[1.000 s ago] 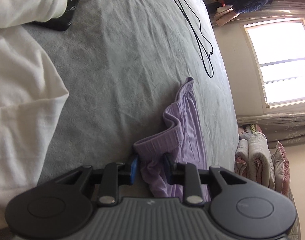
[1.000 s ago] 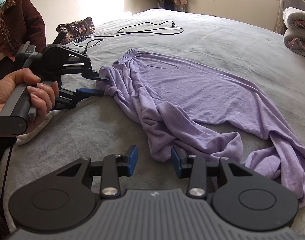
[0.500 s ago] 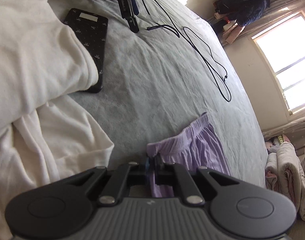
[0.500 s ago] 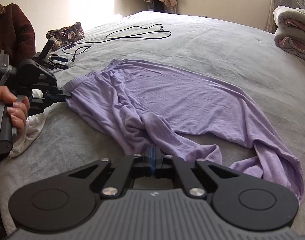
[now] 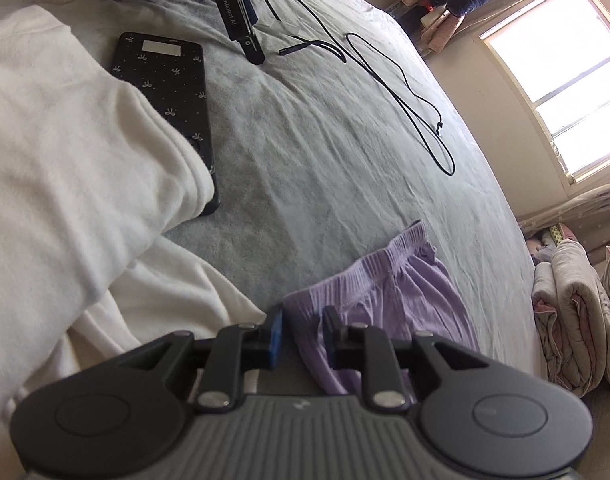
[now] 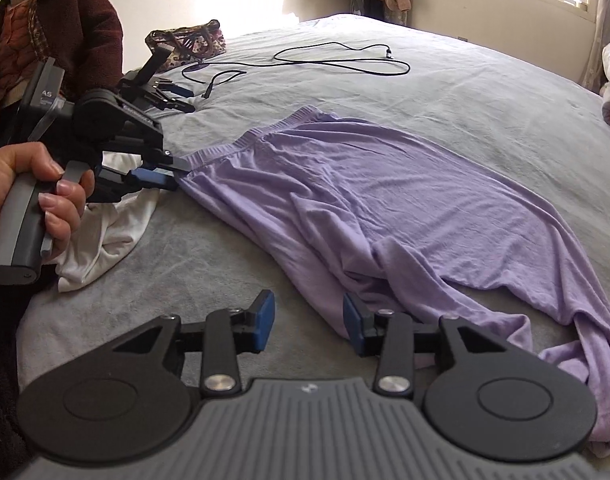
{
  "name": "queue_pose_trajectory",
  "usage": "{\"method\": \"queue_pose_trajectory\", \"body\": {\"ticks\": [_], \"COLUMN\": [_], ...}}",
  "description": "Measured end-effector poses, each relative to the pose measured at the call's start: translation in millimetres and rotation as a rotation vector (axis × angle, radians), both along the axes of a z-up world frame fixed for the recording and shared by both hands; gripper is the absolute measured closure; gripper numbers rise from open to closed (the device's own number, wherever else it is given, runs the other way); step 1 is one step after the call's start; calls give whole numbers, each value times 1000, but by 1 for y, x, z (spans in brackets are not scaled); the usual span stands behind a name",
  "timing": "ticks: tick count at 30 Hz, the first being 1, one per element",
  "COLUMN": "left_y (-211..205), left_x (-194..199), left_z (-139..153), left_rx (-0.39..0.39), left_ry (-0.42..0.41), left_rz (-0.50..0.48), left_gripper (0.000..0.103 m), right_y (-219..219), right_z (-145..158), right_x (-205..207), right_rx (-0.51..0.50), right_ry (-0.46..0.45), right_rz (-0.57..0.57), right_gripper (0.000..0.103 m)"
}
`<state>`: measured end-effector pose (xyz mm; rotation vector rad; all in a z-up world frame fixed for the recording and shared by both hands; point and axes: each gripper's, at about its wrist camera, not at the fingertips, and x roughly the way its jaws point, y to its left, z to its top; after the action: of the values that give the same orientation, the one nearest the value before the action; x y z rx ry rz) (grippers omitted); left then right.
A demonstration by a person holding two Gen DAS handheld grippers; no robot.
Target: Fold clothes
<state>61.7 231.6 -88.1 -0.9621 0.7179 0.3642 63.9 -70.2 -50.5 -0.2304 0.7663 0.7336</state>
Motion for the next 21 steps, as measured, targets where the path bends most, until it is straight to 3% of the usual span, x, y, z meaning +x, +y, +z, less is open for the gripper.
{"method": "queue_pose_trajectory", "body": {"ticks": [6,11,13,16,18,21], "left_y": [8,9,8,6,6,5], "left_x": [6,11,13,15,17,14], "left_z": [-3,-3,-1,1,4,9], "left_rx": [-45,-29,-9,22,35,42], "left_ry": [3,16,26,36,35,24], "left_rz": [-10,-37,-47,-62,-73,-80], "left_gripper": [81,82,88,93,94,94], "right_y": [55,98,111,122,124,117], "right_z": [-10,-17,-19,-22,-24,-19], "right_x": [11,25,28,33,36,41], "right_rx": [-3,-5,-23,-69,-94,-62], "right_ry": [-19,-33,-47,-66,-68,-14], "right_rz": [109,180,196,196,189,176], "right_gripper": [65,69,73,84,99,102]}}
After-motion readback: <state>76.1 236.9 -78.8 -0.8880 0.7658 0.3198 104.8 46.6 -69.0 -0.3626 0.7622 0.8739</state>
